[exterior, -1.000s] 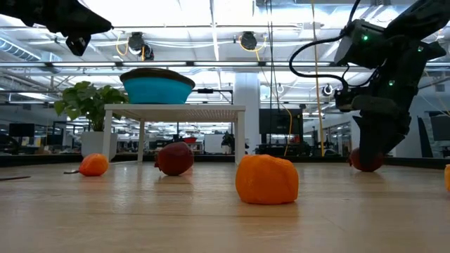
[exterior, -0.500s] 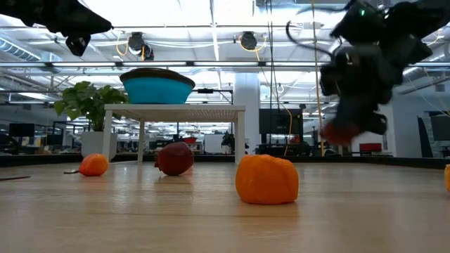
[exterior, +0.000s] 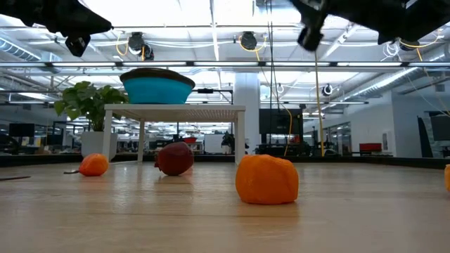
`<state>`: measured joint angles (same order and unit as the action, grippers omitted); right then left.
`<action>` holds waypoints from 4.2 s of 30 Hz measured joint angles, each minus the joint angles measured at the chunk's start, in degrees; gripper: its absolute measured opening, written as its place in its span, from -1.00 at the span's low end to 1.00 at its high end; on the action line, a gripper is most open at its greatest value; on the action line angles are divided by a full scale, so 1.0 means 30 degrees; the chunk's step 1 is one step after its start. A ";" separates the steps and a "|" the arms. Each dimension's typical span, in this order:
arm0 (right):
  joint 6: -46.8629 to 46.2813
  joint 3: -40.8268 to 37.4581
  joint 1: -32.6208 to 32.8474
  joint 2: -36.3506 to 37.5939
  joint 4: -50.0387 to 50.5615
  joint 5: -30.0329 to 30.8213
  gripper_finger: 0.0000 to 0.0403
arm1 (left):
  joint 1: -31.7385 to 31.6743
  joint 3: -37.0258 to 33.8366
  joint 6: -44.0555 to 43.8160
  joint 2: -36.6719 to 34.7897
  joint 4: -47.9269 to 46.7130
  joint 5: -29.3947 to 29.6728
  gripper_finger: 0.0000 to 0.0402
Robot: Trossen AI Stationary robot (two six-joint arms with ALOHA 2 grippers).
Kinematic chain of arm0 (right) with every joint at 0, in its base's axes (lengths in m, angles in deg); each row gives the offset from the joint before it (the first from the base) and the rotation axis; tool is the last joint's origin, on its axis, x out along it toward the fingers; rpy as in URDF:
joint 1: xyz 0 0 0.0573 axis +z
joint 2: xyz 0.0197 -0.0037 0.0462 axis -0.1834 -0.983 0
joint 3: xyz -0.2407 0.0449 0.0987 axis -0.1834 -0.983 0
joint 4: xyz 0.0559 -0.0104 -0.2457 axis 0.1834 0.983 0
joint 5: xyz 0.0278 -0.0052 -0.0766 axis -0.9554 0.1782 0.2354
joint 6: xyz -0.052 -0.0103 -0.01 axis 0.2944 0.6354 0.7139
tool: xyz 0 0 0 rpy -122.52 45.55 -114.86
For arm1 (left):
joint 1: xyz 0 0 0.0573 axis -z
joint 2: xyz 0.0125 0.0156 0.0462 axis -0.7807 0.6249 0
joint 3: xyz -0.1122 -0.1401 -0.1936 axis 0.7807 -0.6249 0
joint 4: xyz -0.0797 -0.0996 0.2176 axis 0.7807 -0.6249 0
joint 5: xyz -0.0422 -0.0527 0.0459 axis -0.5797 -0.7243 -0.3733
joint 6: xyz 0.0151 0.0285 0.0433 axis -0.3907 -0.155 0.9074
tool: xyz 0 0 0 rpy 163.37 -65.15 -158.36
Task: Pick & Place Fruit
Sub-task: Put the right pomegranate into the blue strainer bowl on the shelf
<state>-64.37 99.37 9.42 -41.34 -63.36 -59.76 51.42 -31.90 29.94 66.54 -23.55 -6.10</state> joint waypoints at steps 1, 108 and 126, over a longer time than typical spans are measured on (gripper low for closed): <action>0.0102 0.0000 0.0000 -0.0007 -0.0850 -0.0011 -0.07 | -0.0006 0.0000 0.0000 0.0000 0.0000 0.0000 -0.90; -0.3235 0.0015 0.0015 -0.0359 0.3819 0.2080 -0.05 | 0.0069 0.0020 -0.0714 1.3227 1.8786 -0.1989 -0.91; -0.6969 0.0687 0.0321 -0.5226 -0.2706 0.1548 -0.04 | 0.0896 0.7533 0.4366 1.7793 1.1516 -0.2484 -0.91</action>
<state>-85.28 101.43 10.38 -57.02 -71.48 -55.12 54.11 -9.30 43.04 119.92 11.00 -13.56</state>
